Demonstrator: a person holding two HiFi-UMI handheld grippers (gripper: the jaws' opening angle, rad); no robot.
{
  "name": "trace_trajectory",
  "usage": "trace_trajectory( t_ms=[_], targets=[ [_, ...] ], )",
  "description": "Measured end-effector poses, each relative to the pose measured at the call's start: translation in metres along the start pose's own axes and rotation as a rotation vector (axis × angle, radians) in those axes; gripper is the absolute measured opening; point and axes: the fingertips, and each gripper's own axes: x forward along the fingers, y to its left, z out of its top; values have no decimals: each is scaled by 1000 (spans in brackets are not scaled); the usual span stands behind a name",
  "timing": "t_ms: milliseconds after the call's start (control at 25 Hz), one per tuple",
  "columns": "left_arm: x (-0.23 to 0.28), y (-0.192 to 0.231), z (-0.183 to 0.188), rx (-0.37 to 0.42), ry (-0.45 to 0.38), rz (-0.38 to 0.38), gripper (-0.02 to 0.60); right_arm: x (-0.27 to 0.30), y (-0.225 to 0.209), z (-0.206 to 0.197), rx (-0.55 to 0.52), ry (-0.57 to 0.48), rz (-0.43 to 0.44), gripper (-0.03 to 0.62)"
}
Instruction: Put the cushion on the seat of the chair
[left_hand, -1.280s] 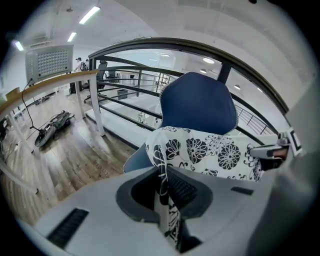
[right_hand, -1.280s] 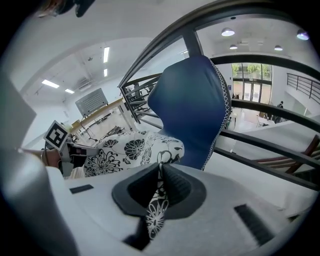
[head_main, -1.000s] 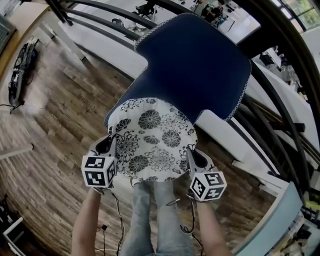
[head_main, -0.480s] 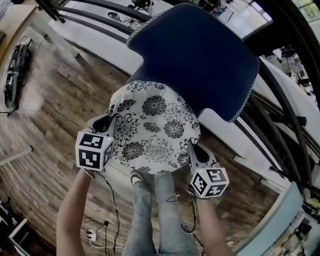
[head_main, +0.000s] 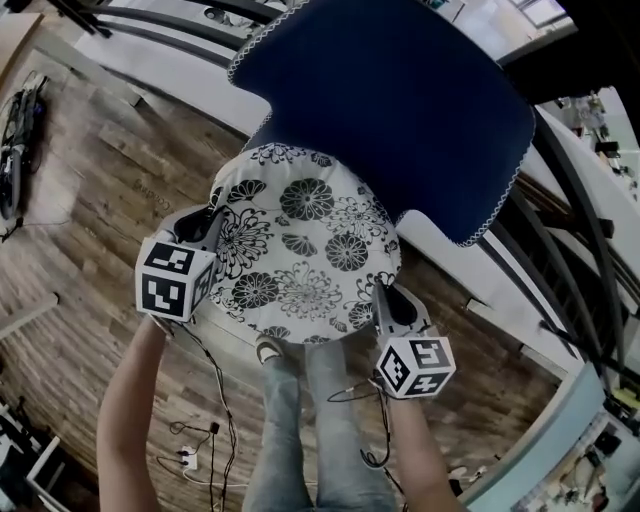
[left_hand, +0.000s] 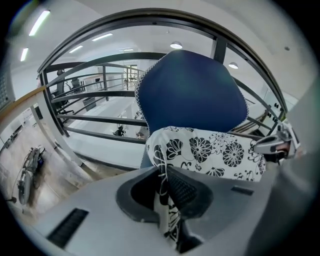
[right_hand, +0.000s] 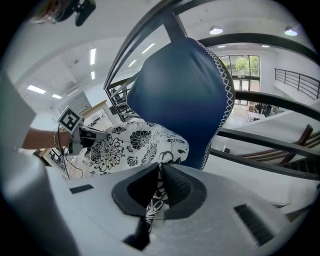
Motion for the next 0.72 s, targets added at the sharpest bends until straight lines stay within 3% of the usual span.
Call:
trace_trajectory(
  t_ms=[480,720],
  targets=[
    [29,-2,-3,28,8,-42,31,12,-3,-21,18,45,-18,21],
    [49,4,-14,9,40,-5,32,28,-13,-38,2,82,-42,21]
  ],
)
